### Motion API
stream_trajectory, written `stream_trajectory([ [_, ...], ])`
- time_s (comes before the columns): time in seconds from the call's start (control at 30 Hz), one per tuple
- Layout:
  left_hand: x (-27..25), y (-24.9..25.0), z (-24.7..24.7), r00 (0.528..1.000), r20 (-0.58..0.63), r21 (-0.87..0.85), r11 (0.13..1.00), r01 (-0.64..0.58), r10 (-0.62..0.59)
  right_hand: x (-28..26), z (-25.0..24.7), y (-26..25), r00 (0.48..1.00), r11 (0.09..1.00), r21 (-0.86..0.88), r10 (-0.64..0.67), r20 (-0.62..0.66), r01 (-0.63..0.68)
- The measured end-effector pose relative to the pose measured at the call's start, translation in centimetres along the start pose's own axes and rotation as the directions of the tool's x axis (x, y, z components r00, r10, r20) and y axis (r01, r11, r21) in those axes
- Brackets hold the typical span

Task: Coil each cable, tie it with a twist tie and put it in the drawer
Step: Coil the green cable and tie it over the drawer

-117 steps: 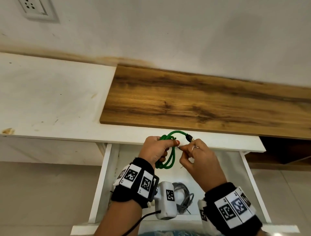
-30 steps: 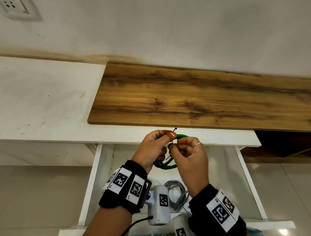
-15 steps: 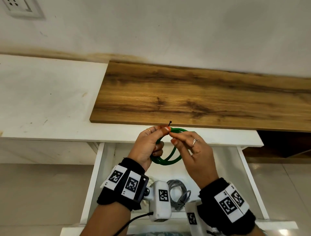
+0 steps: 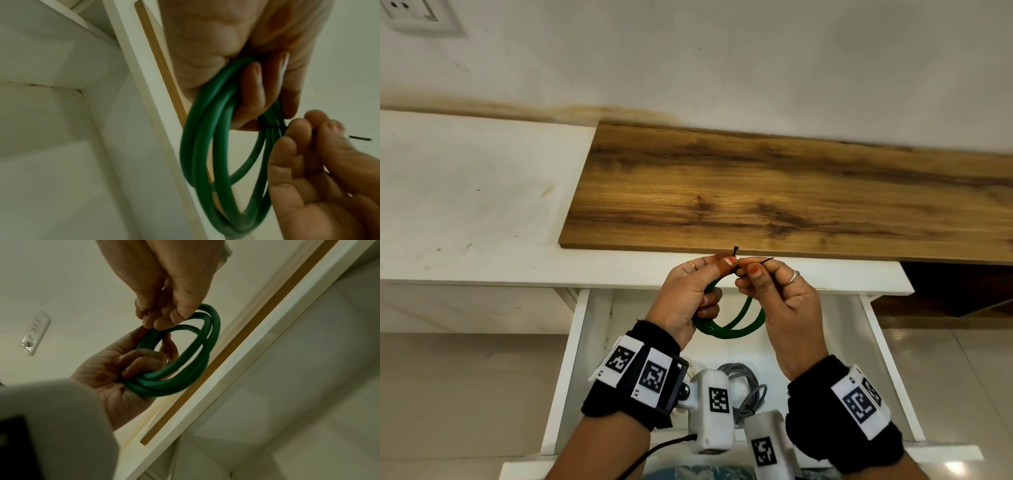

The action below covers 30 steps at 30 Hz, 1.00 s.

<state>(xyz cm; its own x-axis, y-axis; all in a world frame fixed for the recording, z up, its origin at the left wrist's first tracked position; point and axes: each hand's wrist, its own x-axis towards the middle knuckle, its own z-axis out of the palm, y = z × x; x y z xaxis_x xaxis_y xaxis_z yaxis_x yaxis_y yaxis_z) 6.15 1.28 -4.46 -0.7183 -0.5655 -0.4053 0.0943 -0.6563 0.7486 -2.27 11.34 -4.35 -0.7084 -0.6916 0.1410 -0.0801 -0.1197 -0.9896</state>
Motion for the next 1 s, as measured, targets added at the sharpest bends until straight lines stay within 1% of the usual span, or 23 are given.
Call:
stream_trajectory([
  [0.2, -0.2, 0.0, 0.2, 1.000, 0.014, 0.007, 1.000, 0.001, -0.001, 0.0, 0.1, -0.2, 1.000, 1.000, -0.018, -0.010, 0.004, 0.010],
  [0.5, -0.3, -0.1, 0.4, 1.000, 0.001, 0.015, 1.000, -0.005, 0.005, 0.0, 0.0, -0.7, 1.000, 0.999, -0.035, -0.009, 0.007, 0.010],
  [0.63, -0.3, -0.1, 0.5, 1.000, 0.007, 0.020, 1.000, -0.010, 0.010, 0.1, -0.1, -1.1, 0.999, 0.999, 0.043, 0.034, -0.019, -0.034],
  [0.77, -0.3, -0.2, 0.7, 1.000, -0.003, 0.035, 0.999, -0.019, 0.019, 0.4, -0.2, -1.5, 0.990, 0.981, 0.176, 0.099, -0.099, -0.081],
  [0.8, -0.3, -0.2, 0.7, 1.000, -0.005, 0.042, 0.999, -0.021, 0.021, 0.4, -0.3, -1.5, 0.988, 0.979, 0.185, 0.107, -0.111, -0.085],
  [0.87, -0.2, -0.3, 0.6, 1.000, -0.005, 0.054, 0.998, -0.026, 0.027, 0.3, -0.4, -1.7, 0.988, 0.986, 0.146, 0.101, -0.115, -0.083],
  [1.0, -0.2, -0.2, 0.5, 0.999, -0.012, 0.079, 0.996, -0.042, 0.043, 0.1, -0.5, -2.0, 0.991, 0.999, -0.005, 0.049, -0.126, -0.050],
])
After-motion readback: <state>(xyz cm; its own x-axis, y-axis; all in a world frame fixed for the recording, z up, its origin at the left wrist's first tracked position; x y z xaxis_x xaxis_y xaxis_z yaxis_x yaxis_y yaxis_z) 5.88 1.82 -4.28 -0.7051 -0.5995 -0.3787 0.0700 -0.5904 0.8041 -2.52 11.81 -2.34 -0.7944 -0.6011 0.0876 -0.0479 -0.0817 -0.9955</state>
